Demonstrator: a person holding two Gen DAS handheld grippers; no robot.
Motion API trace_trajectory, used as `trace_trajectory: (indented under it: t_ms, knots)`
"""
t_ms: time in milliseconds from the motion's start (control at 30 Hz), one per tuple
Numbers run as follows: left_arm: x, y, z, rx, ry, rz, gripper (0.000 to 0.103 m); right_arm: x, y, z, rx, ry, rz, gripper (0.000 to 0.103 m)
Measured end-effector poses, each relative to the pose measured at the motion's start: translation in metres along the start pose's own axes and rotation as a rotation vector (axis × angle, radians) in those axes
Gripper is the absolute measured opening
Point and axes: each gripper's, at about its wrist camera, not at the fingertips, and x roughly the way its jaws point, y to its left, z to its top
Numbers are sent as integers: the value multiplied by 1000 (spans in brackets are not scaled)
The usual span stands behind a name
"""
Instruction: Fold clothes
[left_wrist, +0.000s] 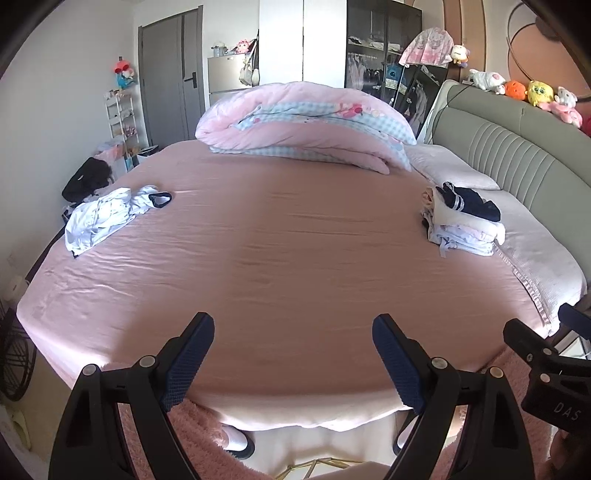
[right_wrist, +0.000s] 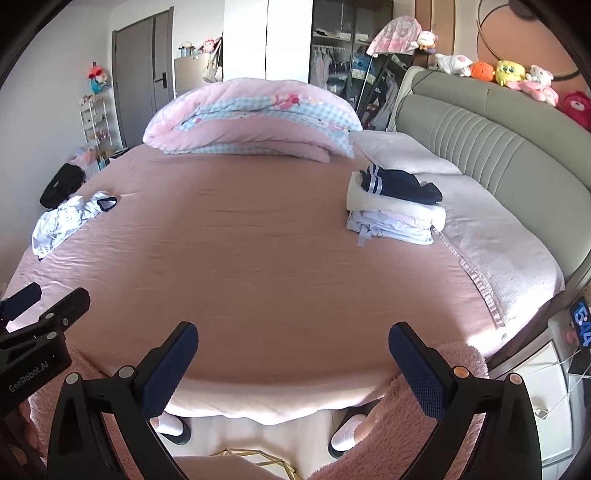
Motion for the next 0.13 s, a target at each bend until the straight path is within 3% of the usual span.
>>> trace_trajectory:
  t_ms: [133]
  knots:
    - [2,0,0,-12,14,-17,92,-2,0,0,3,5,6,103]
